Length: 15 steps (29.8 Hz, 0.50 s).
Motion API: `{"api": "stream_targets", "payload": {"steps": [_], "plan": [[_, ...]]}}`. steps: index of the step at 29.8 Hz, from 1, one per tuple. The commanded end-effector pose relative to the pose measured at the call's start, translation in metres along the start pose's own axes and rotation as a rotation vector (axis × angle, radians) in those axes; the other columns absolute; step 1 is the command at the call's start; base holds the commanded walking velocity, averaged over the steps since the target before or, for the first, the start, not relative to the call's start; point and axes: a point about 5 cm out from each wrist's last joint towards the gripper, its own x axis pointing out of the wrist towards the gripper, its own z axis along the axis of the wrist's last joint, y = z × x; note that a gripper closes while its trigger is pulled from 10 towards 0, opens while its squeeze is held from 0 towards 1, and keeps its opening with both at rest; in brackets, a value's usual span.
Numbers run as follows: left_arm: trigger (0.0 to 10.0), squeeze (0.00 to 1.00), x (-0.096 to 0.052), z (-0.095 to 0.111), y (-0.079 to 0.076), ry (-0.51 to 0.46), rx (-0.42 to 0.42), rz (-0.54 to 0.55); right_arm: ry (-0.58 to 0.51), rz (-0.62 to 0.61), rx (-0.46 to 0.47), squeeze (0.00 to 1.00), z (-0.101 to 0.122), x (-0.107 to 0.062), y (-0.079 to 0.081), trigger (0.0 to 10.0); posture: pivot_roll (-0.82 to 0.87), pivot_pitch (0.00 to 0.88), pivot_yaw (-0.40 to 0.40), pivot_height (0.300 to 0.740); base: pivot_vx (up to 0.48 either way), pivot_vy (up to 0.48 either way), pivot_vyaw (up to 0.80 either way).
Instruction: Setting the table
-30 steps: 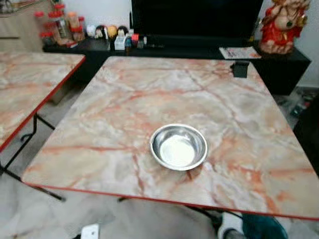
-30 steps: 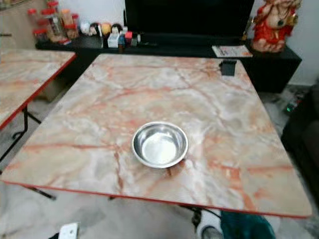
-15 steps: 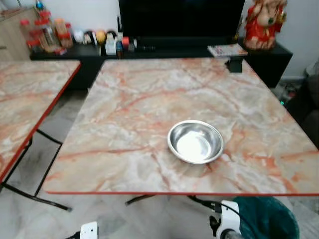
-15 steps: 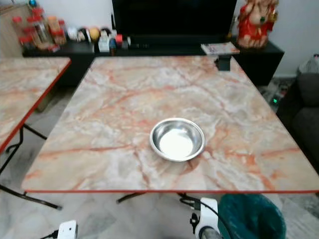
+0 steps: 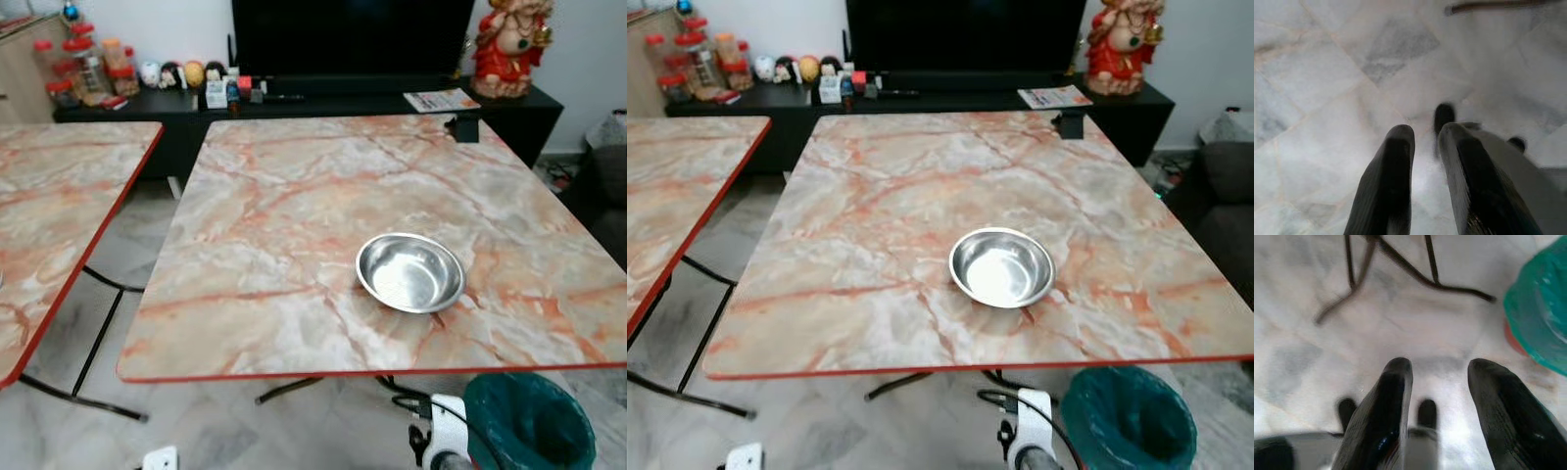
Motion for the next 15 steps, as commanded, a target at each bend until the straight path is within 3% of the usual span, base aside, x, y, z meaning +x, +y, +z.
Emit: {"api": "stream_targets", "payload": {"steps": [1, 4, 6, 11, 15], "plan": [[10.0, 0.0, -0.0018, -0.0019, 0.0117, 0.002, -0.001, 0.033, -0.028, 0.028, -0.009, 0.0, 0.0072, 0.0015, 0.0119, 10.0, 0.06, 0.0, 0.022, 0.74, 0.0, 0.345, 0.69], [10.0, 0.0, -0.0017, 0.0005, 0.0131, -0.006, -0.003, 0.035, -0.031, 0.028, 0.052, 0.0, 0.008, 0.0017, 0.0135, 10.0, 0.06, 0.0, 0.023, 0.74, 0.0, 0.352, 0.45], [10.0, 0.0, -0.0017, 0.0006, 0.0136, -0.006, -0.003, 0.036, -0.033, 0.029, 0.03, 0.0, 0.0085, 0.0017, 0.0142, 10.0, 0.06, 0.0, 0.023, 0.74, 0.0, 0.351, 0.0], [10.0, 0.0, -0.0017, 0.0011, 0.0137, -0.007, 0.001, 0.034, -0.03, 0.033, 0.03, 0.0, 0.0076, 0.0016, 0.0157, 10.0, 0.07, 0.0, 0.026, 0.74, 0.0, 0.0, 0.0], [10.0, 0.0, -0.002, 0.0005, 0.015, -0.005, 0.003, 0.036, -0.024, 0.035, 0.031, 0.0, 0.0053, 0.0013, 0.0163, 10.0, 0.07, 0.001, 0.028, 0.74, 0.0, 0.352, 0.0]]}}
